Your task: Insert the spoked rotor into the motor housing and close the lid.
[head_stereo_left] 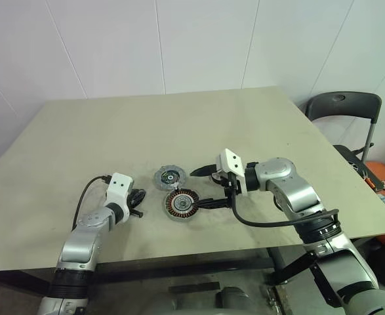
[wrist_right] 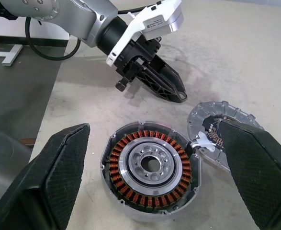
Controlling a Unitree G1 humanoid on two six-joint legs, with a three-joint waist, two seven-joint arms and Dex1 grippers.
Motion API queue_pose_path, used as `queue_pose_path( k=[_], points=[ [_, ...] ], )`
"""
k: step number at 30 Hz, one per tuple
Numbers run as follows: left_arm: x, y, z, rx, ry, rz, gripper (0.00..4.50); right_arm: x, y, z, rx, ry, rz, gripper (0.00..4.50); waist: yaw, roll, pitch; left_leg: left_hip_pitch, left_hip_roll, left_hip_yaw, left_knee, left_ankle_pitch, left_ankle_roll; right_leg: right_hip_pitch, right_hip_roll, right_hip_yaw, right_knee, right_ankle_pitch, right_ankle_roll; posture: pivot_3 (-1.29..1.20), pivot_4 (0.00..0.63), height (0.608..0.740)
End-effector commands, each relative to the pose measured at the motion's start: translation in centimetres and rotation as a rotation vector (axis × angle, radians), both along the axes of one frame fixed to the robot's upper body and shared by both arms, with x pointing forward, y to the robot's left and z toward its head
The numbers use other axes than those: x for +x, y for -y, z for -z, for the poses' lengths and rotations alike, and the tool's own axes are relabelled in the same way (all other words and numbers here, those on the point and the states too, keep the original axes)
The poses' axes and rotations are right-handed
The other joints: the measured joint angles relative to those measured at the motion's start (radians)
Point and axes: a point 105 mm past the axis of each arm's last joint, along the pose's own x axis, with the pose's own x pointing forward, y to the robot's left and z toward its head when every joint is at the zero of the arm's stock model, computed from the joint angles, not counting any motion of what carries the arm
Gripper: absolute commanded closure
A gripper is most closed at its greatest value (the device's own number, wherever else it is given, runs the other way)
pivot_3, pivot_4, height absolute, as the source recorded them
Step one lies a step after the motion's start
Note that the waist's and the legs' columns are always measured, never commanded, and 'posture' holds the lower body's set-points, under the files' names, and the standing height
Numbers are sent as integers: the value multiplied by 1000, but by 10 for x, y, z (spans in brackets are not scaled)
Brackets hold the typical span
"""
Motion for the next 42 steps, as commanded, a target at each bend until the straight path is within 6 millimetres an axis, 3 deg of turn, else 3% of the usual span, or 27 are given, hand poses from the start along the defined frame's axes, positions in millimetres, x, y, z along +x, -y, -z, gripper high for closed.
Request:
queue_pose_path(
  k=[1, 9, 13, 17, 28, 42],
  points=[
    [-7, -25, -6, 11, -12, -34, 3736, 6, 2, -17, 28, 56, 8, 0, -2, 0, 0, 0, 0, 0, 0, 0, 0, 0, 0, 0, 0, 0, 0, 0, 0, 740],
    [-34, -77, -36, 8, 5, -5, 3737, 8, 3, -16, 25, 58, 17, 0, -1, 0, 0, 0, 4, 1, -1, 0, 0, -1, 4, 0, 0, 1, -2, 0, 0, 740],
    [-42, -85, -53, -35, 29, 36, 3737, 8, 2, -16, 28, 60, 16, 0, 7, 0, 0, 0, 4, 1, 0, 0, -1, 0, 4, 0, 0, 1, -3, 0, 0, 740],
    [-49, -72, -66, -84, 44, 142, 3737, 7, 2, -15, 31, 58, 16, 0, 3, 0, 0, 0, 4, 2, -1, 0, -1, 0, 4, 0, -1, 2, -3, 0, 0, 740],
    [-57, 7, -94, -142, 51, 651, 3738, 13, 26, -12, -15, 56, 70, 0, 5, 0, 1, 0, 5, 2, -1, 1, -1, -1, 4, 0, -1, 2, -3, 0, 0, 740],
    [-35, 26, -96, 34, 150, 906, 3738, 16, 38, -13, -19, 70, 112, 0, 3, 1, 1, -1, 7, 5, -2, 1, -1, -2, 6, 2, -2, 2, -4, 0, 0, 740]
  ],
)
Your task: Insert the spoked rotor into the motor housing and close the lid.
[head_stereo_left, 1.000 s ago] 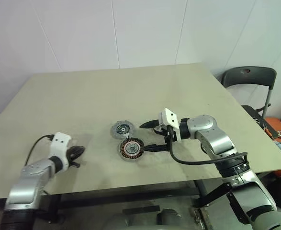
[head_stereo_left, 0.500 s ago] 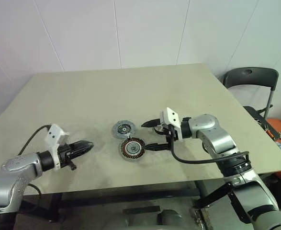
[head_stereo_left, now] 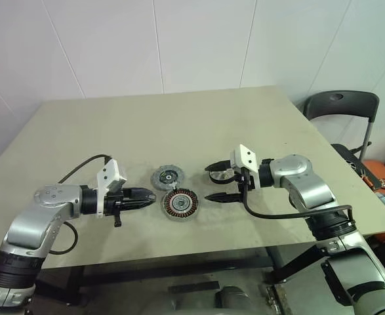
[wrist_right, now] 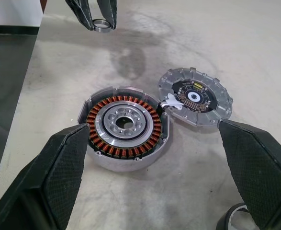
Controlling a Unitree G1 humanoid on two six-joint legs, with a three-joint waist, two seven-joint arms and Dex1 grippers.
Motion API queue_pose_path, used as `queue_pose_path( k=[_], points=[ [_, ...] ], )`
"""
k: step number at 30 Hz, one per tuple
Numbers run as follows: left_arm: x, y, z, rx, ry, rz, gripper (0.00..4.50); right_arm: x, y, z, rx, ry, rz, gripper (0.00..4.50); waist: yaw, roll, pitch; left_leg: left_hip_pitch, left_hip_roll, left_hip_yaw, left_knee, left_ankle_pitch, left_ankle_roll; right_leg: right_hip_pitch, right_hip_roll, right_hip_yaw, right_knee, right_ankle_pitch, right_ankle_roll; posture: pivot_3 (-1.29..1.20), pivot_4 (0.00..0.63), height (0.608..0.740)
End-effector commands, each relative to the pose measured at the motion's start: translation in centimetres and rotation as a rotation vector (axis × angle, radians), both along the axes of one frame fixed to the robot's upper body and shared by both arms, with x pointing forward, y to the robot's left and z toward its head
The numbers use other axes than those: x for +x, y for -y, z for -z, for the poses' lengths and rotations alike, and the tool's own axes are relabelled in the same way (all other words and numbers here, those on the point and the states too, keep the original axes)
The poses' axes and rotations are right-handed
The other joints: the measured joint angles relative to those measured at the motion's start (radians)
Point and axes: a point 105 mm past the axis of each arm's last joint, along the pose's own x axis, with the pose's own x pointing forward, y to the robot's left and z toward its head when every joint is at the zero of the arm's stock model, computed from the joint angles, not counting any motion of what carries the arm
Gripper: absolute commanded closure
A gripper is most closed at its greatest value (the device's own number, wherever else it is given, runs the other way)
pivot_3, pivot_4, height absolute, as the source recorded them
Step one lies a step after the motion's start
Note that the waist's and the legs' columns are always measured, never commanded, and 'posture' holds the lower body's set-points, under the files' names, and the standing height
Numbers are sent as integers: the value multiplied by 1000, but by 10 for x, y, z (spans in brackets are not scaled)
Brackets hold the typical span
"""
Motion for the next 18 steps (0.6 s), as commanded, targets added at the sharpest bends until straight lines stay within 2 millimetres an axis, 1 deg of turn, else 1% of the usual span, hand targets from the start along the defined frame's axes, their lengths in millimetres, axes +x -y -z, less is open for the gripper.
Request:
queue_pose_path(
  k=[1, 3, 6, 10, 14, 18],
  points=[
    [5, 7, -11, 24, 130, 63, 3739, 2, 4, -14, 25, 53, 10, 0, 0, 0, 0, 0, 0, 0, 0, 0, 0, 0, 0, 0, 0, 0, 0, 0, 0, 740],
    [6, 12, -8, 37, 164, 88, 3739, 2, 5, -13, 21, 53, 14, 0, 1, 0, 0, 0, 0, 0, 0, 0, 0, 0, 0, 0, 0, 0, 0, 0, 0, 740],
    [10, 25, -2, 39, 192, 128, 3739, 3, 7, -12, 15, 52, 20, 0, 2, 0, 0, 0, 0, 0, 0, 0, 0, 0, 0, 0, 0, 0, 0, 0, 0, 740],
    [22, 42, 1, 19, 221, 129, 3739, 5, 8, -13, 12, 53, 21, 0, 1, 0, 0, 0, 0, 0, 1, 0, 0, 0, 0, 0, 0, 0, 0, 0, 0, 740],
    [32, 54, 9, 37, 188, 128, 3739, 6, 10, -14, 8, 61, 28, 0, -2, -1, 0, 0, 0, 0, 1, 0, 0, 0, 0, 0, 0, 1, 0, 0, 0, 740],
    [39, 59, 13, 53, 182, 119, 3739, 5, 10, -14, 9, 63, 31, 0, -1, -1, 0, 0, 0, 0, 1, 0, 0, 0, 0, 0, 0, 1, 0, 0, 0, 740]
  ],
)
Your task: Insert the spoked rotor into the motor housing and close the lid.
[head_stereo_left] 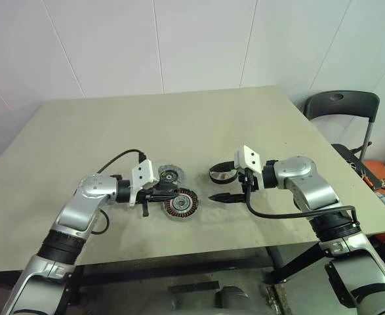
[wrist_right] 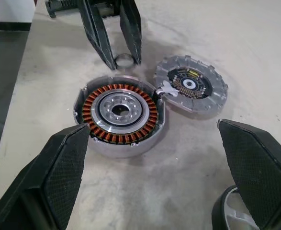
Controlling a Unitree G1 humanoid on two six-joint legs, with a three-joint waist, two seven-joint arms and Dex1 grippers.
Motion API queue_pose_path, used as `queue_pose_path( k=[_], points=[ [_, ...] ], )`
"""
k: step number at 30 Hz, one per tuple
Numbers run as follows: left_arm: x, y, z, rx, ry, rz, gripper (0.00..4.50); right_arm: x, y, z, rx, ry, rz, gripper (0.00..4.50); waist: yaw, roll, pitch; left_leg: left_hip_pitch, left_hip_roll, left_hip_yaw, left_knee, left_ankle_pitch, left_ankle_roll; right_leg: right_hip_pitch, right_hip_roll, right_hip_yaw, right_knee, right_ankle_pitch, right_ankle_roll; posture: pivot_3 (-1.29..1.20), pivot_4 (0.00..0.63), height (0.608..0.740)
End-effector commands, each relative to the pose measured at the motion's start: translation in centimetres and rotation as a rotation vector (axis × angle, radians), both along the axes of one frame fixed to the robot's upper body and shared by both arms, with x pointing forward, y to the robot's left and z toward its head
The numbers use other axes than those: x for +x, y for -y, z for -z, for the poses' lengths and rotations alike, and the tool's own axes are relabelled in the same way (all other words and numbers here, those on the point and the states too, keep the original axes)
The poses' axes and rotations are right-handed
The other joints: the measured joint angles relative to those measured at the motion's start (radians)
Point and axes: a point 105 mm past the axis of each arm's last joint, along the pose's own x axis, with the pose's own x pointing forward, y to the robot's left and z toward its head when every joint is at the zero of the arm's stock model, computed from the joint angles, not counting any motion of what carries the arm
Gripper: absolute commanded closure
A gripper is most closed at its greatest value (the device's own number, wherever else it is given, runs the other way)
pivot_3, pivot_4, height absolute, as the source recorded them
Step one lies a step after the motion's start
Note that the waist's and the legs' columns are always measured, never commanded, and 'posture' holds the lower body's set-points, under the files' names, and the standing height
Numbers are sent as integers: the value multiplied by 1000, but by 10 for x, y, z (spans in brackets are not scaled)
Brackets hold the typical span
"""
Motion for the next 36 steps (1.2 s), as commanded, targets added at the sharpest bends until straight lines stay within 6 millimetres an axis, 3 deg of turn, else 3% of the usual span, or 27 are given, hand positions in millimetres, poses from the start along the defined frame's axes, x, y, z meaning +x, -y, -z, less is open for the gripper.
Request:
queue_pose_path(
  k=[1, 10, 19, 36],
  points=[
    [9, 4, -4, 14, 25, -13, 3739, 3, 2, -17, 24, 66, 5, 0, 1, 0, 0, 0, 0, 0, 0, 0, 0, 0, 0, 0, 0, 0, 0, 0, 0, 740],
    [7, 15, 3, 22, -18, 22, 3739, 2, 2, -16, 30, 62, 16, 0, 1, 0, 0, 0, 0, 0, 1, 0, 0, 0, 0, 0, 0, 0, 0, 0, 0, 740],
    [14, 12, 11, 84, 25, -17, 3739, 3, 0, -16, 34, 64, 18, 0, 1, 0, 0, 0, 0, 0, 1, 0, 0, 0, 0, 0, 0, 0, 0, 0, 0, 740],
    [2, 20, 9, 46, -35, 72, 3739, 0, 2, -13, 21, 44, 7, 0, 1, 0, 0, 0, 0, 0, 1, 0, 0, 0, 0, 0, 0, 1, 0, 0, 0, 740]
  ],
)
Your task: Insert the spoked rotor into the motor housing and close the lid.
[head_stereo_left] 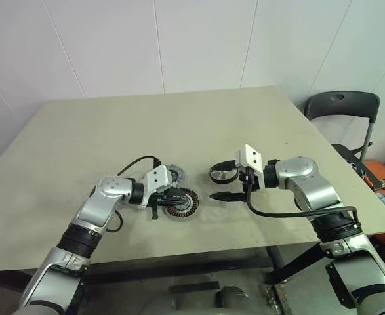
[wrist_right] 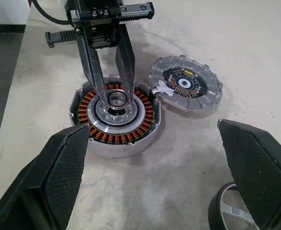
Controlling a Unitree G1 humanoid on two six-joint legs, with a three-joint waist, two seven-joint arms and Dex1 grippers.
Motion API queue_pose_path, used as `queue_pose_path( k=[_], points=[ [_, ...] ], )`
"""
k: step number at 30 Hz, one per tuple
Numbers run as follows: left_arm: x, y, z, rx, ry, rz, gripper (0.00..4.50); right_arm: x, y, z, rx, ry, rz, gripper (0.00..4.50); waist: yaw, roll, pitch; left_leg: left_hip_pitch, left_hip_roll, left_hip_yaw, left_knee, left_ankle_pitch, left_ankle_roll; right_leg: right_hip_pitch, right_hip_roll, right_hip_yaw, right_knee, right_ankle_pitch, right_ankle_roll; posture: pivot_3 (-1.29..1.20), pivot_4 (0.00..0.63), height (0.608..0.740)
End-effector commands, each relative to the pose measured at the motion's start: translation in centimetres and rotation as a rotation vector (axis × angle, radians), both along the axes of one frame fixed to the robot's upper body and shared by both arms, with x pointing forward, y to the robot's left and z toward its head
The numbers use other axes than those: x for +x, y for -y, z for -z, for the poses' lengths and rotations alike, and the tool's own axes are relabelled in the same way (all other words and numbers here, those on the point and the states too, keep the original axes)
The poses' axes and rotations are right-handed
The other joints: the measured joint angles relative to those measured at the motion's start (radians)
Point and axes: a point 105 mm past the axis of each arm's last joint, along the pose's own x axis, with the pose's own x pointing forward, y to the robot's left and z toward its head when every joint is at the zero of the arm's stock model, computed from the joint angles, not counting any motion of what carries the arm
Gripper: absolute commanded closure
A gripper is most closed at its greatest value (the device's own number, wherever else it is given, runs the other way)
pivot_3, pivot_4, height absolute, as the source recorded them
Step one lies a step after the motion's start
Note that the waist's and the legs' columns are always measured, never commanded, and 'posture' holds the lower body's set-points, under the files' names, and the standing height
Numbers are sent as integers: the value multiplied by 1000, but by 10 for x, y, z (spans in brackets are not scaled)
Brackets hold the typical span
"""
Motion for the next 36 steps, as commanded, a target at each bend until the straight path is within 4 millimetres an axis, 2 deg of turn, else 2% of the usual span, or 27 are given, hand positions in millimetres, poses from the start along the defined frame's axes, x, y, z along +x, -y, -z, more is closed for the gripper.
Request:
queue_pose_path(
  k=[1, 24, 26, 28, 35, 36],
  points=[
    [0, 3, -12, -4, 46, 26, 3739, 0, -1, -13, 16, 48, -12, 0, 0, 0, 0, 0, 0, 0, 0, 0, 0, 0, 0, 0, 0, 0, 0, 0, 0, 740],
    [1, -3, -4, 36, 53, 17, 3739, -1, -2, -11, 12, 47, -19, 0, 0, 0, 0, 0, 0, 0, 0, 0, 0, 0, 0, 0, 0, 0, 0, 0, 0, 740],
    [1, -3, -4, 36, 52, 14, 3022, -1, -2, -11, 12, 47, -20, 0, 0, 0, 0, 0, 0, 0, 0, 0, 0, 0, 0, 0, 0, 0, 0, 0, 0, 740],
    [2, -3, -5, 29, 57, 9, 2553, -1, -3, -11, 12, 47, -21, 0, 0, 0, 0, 0, 0, 0, 0, 0, 0, 0, 0, 0, 0, 0, 0, 0, 0, 740],
    [5, 0, -10, -6, 61, -8, 118, -1, -3, -11, 11, 49, -22, 0, 0, 0, 0, 0, 0, 0, 0, 0, 0, 0, 0, 0, 0, 0, 0, 0, 0, 740],
    [6, 1, -13, -18, 60, -11, 50, -1, -3, -11, 11, 49, -22, 0, 0, 0, 0, 0, 0, 0, 0, 0, 0, 0, 0, 0, 0, 0, 0, 0, 0, 740]
  ],
)
